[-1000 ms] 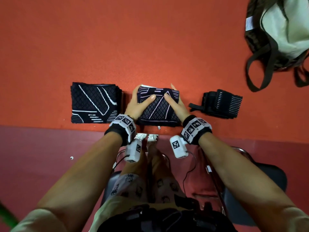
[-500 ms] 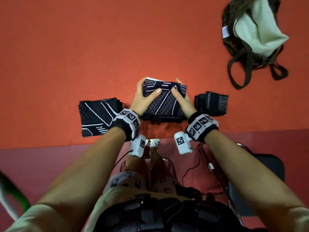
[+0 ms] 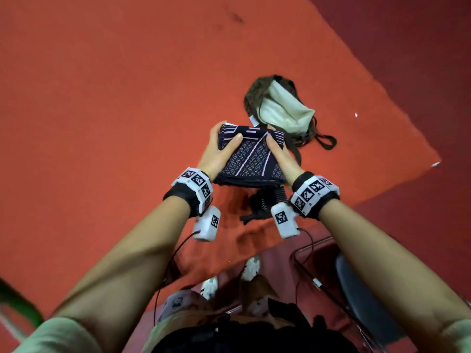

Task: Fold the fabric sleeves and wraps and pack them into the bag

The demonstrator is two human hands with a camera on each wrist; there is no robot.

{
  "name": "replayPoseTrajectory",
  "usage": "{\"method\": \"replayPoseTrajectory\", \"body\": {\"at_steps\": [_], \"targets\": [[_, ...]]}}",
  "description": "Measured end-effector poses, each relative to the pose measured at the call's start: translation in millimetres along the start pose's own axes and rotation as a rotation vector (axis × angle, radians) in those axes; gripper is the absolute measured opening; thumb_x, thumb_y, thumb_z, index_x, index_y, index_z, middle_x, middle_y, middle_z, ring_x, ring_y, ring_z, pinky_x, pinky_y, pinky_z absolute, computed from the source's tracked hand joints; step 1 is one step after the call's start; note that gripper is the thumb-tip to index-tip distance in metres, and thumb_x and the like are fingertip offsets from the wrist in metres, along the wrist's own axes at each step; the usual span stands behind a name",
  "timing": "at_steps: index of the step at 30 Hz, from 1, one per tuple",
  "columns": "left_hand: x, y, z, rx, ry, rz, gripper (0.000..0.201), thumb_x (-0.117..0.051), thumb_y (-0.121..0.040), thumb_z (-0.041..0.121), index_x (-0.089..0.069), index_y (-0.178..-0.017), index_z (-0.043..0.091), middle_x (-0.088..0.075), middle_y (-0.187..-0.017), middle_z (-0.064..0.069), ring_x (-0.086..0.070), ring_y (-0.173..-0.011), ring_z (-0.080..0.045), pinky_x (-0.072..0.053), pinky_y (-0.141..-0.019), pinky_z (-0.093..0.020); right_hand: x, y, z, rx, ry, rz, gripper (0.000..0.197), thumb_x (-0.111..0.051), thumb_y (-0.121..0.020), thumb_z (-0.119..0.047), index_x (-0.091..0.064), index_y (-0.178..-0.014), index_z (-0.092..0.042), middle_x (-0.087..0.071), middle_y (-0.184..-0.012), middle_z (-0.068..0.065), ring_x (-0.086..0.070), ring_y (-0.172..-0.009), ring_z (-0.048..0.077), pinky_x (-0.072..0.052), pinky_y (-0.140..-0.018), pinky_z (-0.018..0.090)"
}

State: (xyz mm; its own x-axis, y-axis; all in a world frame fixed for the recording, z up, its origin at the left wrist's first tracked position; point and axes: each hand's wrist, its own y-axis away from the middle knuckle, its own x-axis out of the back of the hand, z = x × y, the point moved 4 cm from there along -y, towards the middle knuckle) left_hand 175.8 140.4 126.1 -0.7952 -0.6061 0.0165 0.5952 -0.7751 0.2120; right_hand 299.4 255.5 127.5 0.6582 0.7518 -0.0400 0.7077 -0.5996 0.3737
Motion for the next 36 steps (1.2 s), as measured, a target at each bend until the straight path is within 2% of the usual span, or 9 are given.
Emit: {"method": "replayPoseTrajectory", "body": {"at_steps": [4, 7, 12, 17, 21, 25, 30, 33, 36], "targets": [[-31.6, -27.3, 26.5, -0.062, -0.030, -0.160, 0.059, -0.056, -0.091, 0.040, -0.028, -0.142, 0.034, -0.048, -0.133, 0.007, -0.052, -0.117, -0.004, -0.040, -0.102, -0.026, 47.2, -10.3, -14.7, 0.029, -0.014, 0.030, 0.080, -0.066, -0.076, -0.058, -0.033, -0.143, -0.032, -0.053, -0.137, -0.003, -0.053, -0.123, 0.014, -0.039, -0.108, 0.040], [-58.3, -48.0, 36.0, -0.113, -0.087, -0.229, 0.061, -0.059, -0.087, 0.045, -0.027, -0.139, 0.044, -0.041, -0.141, 0.011, -0.047, -0.124, -0.003, -0.037, -0.108, -0.030, 82.9, -24.3, -21.5, 0.067, -0.048, 0.020, 0.078, -0.064, -0.079, -0.050, -0.026, -0.145, -0.036, -0.047, -0.141, -0.001, -0.052, -0.123, 0.012, -0.039, -0.108, 0.036], [-96.9, -94.6, 38.7, -0.179, -0.239, -0.111, 0.055, -0.053, -0.079, 0.061, -0.030, -0.128, 0.055, -0.051, -0.131, 0.009, -0.051, -0.120, -0.007, -0.040, -0.106, -0.039, 134.5, -67.3, -34.1, 0.072, -0.011, -0.050, 0.069, -0.072, -0.064, -0.065, -0.037, -0.123, -0.060, -0.049, -0.139, -0.002, -0.052, -0.124, 0.014, -0.039, -0.108, 0.040], [-133.3, -150.4, 25.1, -0.086, -0.261, -0.072, 0.048, -0.052, -0.075, 0.067, -0.031, -0.118, 0.066, -0.051, -0.130, 0.003, -0.053, -0.118, -0.013, -0.043, -0.103, -0.043, 185.6, -125.4, -27.6, -0.002, -0.016, -0.092, 0.074, -0.076, -0.057, -0.066, -0.043, -0.122, -0.053, -0.056, -0.131, -0.006, -0.054, -0.121, 0.013, -0.040, -0.108, 0.041], [-150.1, -193.9, 11.9, -0.013, -0.205, -0.038, 0.053, -0.058, -0.074, 0.064, -0.037, -0.122, 0.059, -0.053, -0.127, 0.007, -0.054, -0.116, -0.010, -0.044, -0.102, -0.042, 209.6, -171.6, -18.1, -0.036, -0.034, -0.110, 0.066, -0.074, -0.066, -0.055, -0.046, -0.124, -0.043, -0.056, -0.129, -0.004, -0.054, -0.121, 0.013, -0.038, -0.110, 0.042], [-156.2, -244.3, 10.0, 0.033, -0.147, -0.019, 0.058, -0.061, -0.073, 0.059, -0.041, -0.126, 0.048, -0.054, -0.120, 0.024, -0.055, -0.109, 0.006, -0.045, -0.096, -0.022, 222.5, -221.8, -15.7, -0.077, -0.107, -0.116, 0.057, -0.067, -0.077, -0.041, -0.044, -0.129, -0.037, -0.055, -0.132, 0.001, -0.055, -0.120, 0.015, -0.039, -0.109, 0.044], [-153.8, -307.7, 2.5, 0.086, -0.170, -0.047, 0.051, -0.060, -0.091, 0.031, -0.039, -0.138, 0.030, -0.054, -0.122, 0.015, -0.054, -0.101, 0.016, -0.041, -0.082, -0.003, 225.8, -268.1, -10.1, -0.131, -0.131, -0.029, 0.083, -0.077, -0.061, -0.061, -0.046, -0.132, -0.031, -0.056, -0.133, 0.005, -0.056, -0.120, 0.021, -0.044, -0.104, 0.045], [-147.7, -337.2, -1.7, 0.116, -0.191, -0.079, 0.048, -0.058, -0.092, 0.029, -0.040, -0.137, 0.032, -0.054, -0.122, 0.016, -0.053, -0.106, 0.009, -0.043, -0.082, -0.006, 225.9, -292.7, -4.5, -0.161, -0.113, 0.025, 0.080, -0.076, -0.056, -0.069, -0.050, -0.126, -0.039, -0.060, -0.128, 0.000, -0.059, -0.116, 0.019, -0.046, -0.101, 0.045], [-143.4, -364.5, -5.8, 0.165, -0.200, -0.150, 0.044, -0.057, -0.092, 0.028, -0.042, -0.133, 0.036, -0.055, -0.123, 0.014, -0.054, -0.105, 0.007, -0.048, -0.080, -0.008, 221.6, -305.3, 0.5, -0.166, -0.178, 0.073, 0.072, -0.072, -0.067, -0.063, -0.047, -0.130, -0.039, -0.060, -0.128, -0.002, -0.059, -0.117, 0.018, -0.047, -0.101, 0.044]]}}
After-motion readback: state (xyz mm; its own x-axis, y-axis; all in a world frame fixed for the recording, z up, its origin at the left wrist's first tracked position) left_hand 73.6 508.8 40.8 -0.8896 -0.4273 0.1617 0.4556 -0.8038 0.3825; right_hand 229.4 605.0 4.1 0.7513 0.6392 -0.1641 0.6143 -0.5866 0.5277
